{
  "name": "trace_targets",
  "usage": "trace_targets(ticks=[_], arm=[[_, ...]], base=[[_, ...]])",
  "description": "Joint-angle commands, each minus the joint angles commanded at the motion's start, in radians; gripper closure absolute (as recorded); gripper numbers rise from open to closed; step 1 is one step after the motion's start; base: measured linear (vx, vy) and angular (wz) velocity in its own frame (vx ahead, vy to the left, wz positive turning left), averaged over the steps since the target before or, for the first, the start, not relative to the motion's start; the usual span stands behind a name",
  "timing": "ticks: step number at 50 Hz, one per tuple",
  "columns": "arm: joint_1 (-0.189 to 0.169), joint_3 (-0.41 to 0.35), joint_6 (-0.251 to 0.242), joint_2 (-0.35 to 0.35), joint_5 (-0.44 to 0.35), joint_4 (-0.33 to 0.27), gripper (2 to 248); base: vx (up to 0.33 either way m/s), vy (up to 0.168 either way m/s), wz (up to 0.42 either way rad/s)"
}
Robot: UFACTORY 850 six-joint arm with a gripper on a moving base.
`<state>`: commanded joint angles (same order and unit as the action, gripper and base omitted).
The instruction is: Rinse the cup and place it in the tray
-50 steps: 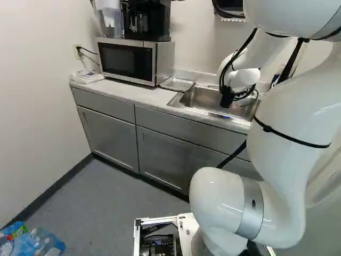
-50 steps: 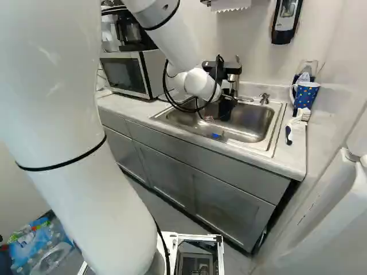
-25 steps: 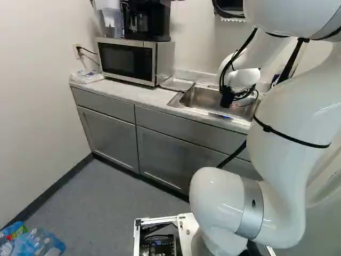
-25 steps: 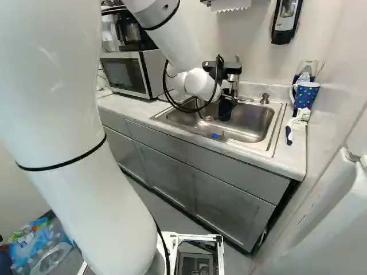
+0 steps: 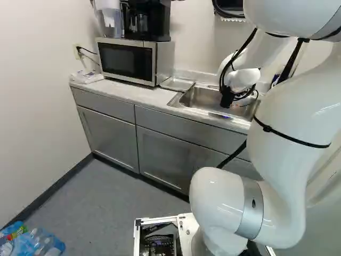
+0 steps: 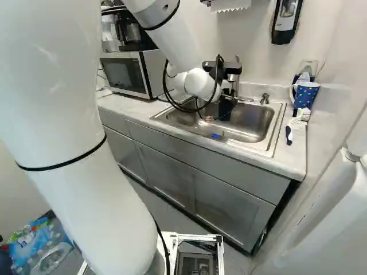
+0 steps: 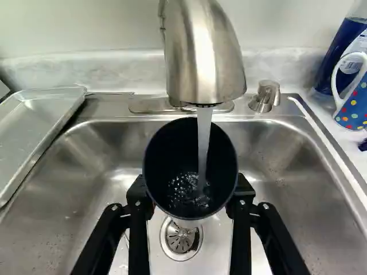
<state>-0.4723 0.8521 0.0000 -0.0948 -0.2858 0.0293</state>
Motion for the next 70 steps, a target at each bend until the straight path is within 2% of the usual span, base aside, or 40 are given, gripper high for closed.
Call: trace_targets(ticks=[70], arm=[[0.0, 0.0, 0.0, 0.0, 0.0, 0.0, 124]], base=[[0.0, 0.0, 0.0]])
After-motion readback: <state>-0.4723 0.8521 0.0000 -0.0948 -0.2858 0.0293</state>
